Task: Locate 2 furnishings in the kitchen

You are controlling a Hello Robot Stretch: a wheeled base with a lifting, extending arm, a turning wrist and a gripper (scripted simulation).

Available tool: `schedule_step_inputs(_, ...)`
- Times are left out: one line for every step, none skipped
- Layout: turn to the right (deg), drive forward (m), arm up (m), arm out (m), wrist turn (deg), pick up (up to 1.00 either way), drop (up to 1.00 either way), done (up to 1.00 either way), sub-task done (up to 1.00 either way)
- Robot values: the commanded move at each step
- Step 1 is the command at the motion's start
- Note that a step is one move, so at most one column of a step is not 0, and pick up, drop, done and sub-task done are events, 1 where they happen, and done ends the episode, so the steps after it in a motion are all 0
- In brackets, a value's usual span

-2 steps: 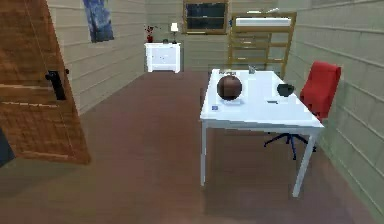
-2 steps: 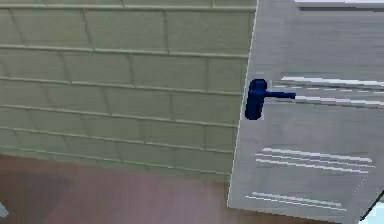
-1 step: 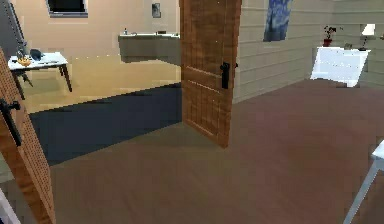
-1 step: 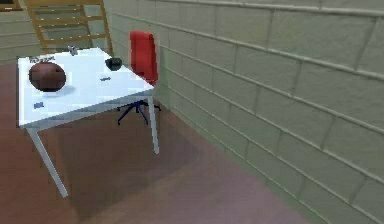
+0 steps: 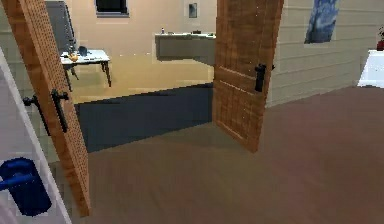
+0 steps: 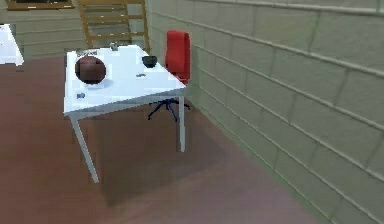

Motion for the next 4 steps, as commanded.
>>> schedule_step_inputs(0.0,1.0,0.0,0.0,0.0,0.0,0.0,0.0,0.0)
schedule_step_inputs(0.0,0.2,0.0,0.0,0.0,0.0,0.0,0.0,0.0)
schedule_step_inputs(-24.0,0.0,0.0,0.0,0.0,0.0,0.0,0.0,0.0)
schedule_step_inputs(0.0,0.45,0.0,0.0,0.0,0.0,0.0,0.0,0.0)
